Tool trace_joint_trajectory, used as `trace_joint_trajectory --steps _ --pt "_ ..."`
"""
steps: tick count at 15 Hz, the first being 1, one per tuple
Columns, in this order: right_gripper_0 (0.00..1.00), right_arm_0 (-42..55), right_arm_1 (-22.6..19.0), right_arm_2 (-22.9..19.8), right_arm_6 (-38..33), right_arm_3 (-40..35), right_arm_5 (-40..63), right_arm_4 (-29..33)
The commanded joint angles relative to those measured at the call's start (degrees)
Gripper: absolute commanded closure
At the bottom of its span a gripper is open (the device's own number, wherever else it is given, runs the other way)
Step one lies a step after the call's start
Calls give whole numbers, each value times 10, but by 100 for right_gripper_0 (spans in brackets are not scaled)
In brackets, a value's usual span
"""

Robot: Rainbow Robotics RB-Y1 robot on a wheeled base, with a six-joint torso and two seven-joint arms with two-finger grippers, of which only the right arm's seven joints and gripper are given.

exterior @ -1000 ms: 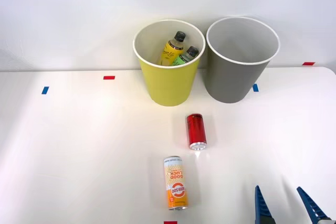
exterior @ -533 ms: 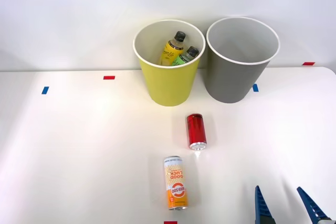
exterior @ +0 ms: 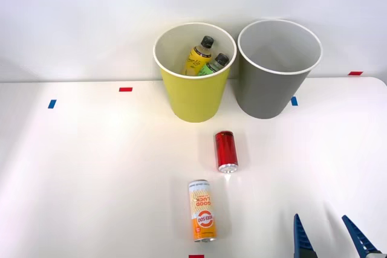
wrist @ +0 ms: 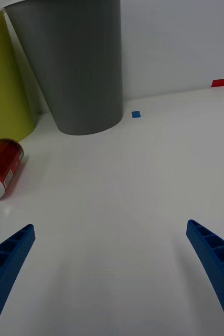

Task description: Put cans in the gray bin, plastic bottles in the light green bin

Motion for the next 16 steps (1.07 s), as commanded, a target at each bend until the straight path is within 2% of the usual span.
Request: trace_joint_trajectory --steps 1,16 --pt "0 0 0 0 0 0 0 0" --pt "0 0 0 0 0 0 0 0"
